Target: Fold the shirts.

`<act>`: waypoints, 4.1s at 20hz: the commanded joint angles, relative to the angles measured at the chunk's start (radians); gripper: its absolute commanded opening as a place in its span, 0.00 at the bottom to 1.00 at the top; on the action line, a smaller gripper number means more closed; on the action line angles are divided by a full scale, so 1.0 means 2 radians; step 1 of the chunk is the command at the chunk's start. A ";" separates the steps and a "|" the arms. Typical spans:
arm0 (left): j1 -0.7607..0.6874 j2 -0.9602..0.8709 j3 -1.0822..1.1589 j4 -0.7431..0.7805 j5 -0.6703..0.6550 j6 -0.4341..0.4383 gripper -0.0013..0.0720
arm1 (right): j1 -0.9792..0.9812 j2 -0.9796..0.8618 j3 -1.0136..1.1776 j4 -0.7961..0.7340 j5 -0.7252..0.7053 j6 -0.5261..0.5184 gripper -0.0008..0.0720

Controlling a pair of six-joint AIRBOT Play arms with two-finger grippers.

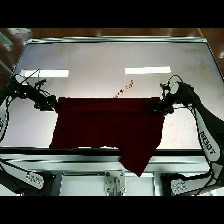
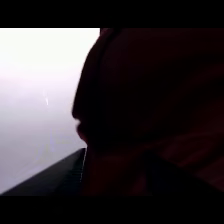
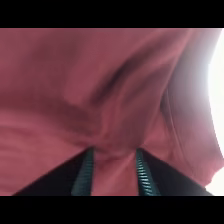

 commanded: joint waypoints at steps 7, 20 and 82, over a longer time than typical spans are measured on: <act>0.118 0.120 -0.062 -0.005 -0.117 0.038 0.79 | -0.073 0.157 -0.002 -0.048 0.189 -0.070 0.88; 0.240 0.234 -0.452 -0.085 0.007 0.132 0.92 | -0.183 0.248 -0.209 0.030 0.121 -0.100 0.88; 0.032 0.001 -0.055 -0.128 0.093 -0.031 0.06 | -0.027 -0.032 0.018 0.108 -0.149 -0.041 0.10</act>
